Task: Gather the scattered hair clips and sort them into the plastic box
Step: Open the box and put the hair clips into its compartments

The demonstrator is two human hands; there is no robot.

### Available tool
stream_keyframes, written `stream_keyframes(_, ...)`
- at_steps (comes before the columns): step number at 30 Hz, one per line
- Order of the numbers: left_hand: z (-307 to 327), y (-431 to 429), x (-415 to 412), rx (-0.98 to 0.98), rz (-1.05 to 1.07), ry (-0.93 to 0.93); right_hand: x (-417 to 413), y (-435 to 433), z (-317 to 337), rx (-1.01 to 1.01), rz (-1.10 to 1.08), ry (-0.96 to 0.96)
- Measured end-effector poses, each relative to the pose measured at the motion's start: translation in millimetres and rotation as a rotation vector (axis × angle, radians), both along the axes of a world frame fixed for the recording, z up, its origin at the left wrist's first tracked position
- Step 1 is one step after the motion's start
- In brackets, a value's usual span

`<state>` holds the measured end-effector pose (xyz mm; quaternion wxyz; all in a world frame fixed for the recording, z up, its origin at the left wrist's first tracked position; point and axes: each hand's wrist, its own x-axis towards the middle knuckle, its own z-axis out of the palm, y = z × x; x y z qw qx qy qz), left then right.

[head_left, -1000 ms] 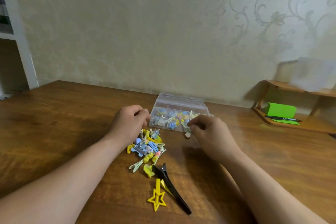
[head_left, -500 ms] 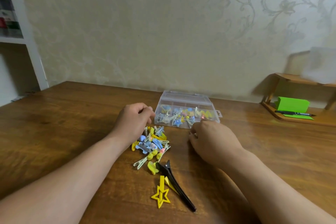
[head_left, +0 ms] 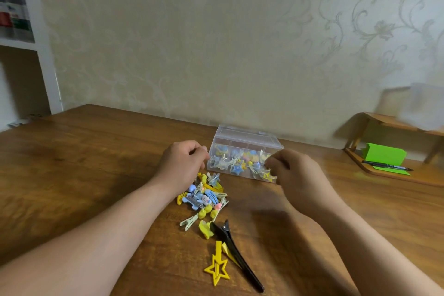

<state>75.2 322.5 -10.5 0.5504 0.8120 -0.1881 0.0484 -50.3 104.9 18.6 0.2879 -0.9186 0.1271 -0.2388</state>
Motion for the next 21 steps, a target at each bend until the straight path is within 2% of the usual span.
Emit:
stream_keyframes(5,-1,0,1,-0.008,0.002,0.002,-4,-25,5,0.114,-0.121,-0.111)
stream_keyframes(9,-2,-1,4,-0.010,0.001,-0.005,0,-36,1,0.169,-0.175,-0.098)
stream_keyframes(15,-3,-3,6,-0.010,0.007,-0.010,37,-35,9,0.134,-0.128,-0.045)
stream_keyframes(21,-5,-3,8,0.003,0.001,-0.022,94,-30,25,-0.013,-0.026,0.061)
